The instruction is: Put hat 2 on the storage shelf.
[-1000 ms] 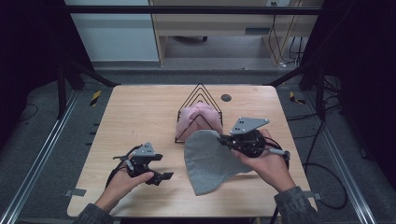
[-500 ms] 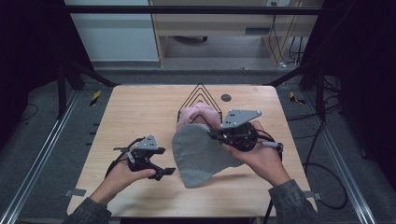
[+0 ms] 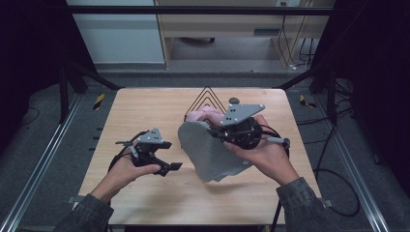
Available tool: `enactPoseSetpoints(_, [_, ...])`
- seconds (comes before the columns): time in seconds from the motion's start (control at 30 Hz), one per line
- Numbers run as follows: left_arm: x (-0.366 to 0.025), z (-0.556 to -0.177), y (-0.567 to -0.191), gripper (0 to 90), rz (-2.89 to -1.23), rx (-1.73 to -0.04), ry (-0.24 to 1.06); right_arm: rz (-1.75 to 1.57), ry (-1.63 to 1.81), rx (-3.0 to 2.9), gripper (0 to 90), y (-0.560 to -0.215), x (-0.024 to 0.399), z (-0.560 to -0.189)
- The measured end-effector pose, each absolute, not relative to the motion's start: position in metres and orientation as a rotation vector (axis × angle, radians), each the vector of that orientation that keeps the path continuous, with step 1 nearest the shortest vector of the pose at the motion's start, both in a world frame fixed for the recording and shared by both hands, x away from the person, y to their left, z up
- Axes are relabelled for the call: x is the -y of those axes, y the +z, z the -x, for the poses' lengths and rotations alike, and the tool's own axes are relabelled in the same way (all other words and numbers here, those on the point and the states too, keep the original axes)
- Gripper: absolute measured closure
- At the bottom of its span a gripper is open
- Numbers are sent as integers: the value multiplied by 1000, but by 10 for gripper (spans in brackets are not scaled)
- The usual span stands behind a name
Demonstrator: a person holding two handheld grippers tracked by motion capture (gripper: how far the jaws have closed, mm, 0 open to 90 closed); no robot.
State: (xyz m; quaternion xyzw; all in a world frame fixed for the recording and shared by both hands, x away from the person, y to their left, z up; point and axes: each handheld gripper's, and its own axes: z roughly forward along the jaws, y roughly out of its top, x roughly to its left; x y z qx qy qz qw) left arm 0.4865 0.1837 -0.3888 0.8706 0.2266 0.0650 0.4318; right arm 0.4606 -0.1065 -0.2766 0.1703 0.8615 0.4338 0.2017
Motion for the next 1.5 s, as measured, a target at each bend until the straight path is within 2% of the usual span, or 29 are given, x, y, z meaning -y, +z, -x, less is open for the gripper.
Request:
enactPoseSetpoints(0.47, [-183,-494,-373,112,-2177,-549,180,-437,1250,-2397,863,-259,97,-458])
enactPoseSetpoints(0.6, [-181,-497,-370,142,-2167,-555,174,-438,1241,-2399,862,-259,97,-456])
enactPoseSetpoints(0.67, [-179,-498,-370,191,-2152,-570,170,-439,1241,-2397,863,-259,97,-456])
enactPoseSetpoints(1.27, [-168,-508,-378,204,-2166,-541,163,-440,1273,-2401,862,-261,94,-457])
enactPoseSetpoints(1.37, [-166,-512,-381,268,-2163,-549,160,-436,1277,-2400,863,-259,93,-457])
enactPoseSetpoints(1.5, [-166,-513,-381,524,-2160,-552,167,-447,1282,-2396,862,-260,94,-459])
